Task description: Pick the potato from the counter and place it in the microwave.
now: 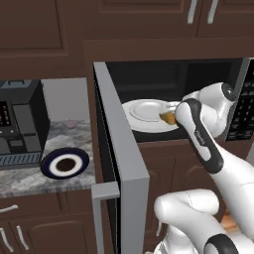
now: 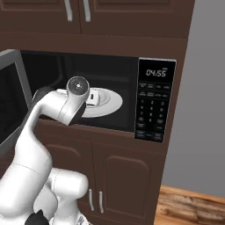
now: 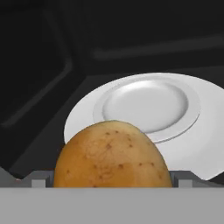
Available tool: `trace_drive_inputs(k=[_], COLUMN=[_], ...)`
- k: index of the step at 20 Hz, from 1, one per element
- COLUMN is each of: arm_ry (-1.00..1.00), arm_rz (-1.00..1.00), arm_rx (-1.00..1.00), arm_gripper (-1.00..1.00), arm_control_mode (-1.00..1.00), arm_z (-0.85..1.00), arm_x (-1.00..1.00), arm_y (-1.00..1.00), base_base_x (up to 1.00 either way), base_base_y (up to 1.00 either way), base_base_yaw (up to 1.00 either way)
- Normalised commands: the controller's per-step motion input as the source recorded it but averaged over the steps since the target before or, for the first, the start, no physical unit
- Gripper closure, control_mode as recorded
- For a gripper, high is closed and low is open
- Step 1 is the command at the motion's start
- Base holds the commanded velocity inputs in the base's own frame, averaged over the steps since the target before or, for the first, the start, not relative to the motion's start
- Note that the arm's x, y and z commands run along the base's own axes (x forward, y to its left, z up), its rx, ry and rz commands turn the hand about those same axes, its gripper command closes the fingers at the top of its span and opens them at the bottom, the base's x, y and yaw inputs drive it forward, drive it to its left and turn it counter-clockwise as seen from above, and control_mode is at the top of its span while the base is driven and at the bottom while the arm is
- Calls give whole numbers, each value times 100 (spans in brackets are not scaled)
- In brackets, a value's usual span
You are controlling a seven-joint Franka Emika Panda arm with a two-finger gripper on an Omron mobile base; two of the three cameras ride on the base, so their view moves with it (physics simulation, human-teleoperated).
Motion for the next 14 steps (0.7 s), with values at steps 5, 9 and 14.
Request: trace_drive_inputs(k=[5,9,14], arm_ry=[0,0,0], arm_rz=[-5,-1,0], arm_rx=[1,2,1], arm_gripper=[100,100,100], arm_control_mode=[-100,-100,-100], arm_z=[0,-1,-22], arm_x=[100,100,81], arm_y=[-1,-5,-1], base_base_x=[0,0,0], base_base_y=[0,0,0], base_base_yaw=[0,0,0])
